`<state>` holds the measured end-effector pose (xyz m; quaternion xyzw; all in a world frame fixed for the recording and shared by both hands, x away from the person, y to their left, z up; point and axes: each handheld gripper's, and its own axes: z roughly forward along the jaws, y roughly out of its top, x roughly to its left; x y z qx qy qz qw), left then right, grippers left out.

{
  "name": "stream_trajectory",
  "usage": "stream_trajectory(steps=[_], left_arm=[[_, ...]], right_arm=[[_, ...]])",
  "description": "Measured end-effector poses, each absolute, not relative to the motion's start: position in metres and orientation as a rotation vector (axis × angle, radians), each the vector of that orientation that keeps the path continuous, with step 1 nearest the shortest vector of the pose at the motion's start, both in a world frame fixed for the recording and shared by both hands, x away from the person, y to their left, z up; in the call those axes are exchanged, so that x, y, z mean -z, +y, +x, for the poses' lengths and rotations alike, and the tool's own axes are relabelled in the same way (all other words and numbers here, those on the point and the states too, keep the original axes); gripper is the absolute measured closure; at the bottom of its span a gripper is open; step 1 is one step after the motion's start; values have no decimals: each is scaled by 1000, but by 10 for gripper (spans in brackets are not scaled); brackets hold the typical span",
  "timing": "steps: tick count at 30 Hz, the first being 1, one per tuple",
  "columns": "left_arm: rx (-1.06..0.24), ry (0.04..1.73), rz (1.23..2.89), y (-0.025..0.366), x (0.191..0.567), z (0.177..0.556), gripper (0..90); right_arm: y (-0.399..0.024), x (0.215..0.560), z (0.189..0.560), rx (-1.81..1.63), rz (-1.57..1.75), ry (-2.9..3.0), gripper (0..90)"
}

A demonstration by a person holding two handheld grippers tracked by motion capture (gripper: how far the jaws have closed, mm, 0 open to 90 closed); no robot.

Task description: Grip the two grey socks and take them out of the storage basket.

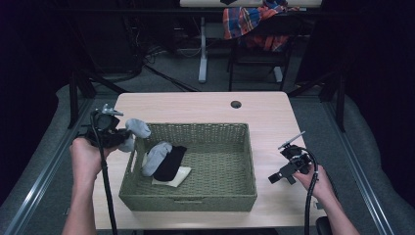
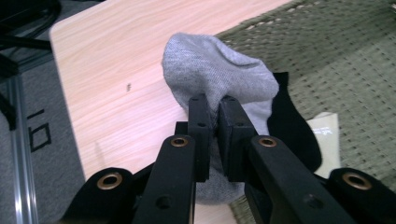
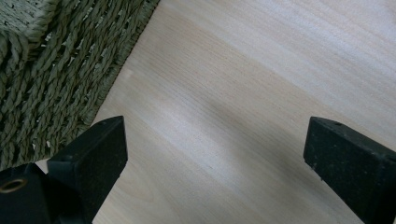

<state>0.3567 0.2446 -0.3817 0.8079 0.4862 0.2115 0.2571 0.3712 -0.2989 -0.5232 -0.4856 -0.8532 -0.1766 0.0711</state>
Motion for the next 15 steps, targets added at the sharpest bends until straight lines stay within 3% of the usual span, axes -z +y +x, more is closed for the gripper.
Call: stream_trajectory(steps=[15], left_arm=[[-607, 1540, 2107, 293, 407, 365, 848]], right_arm=[[-300, 524, 371, 549, -1481, -2550, 60]])
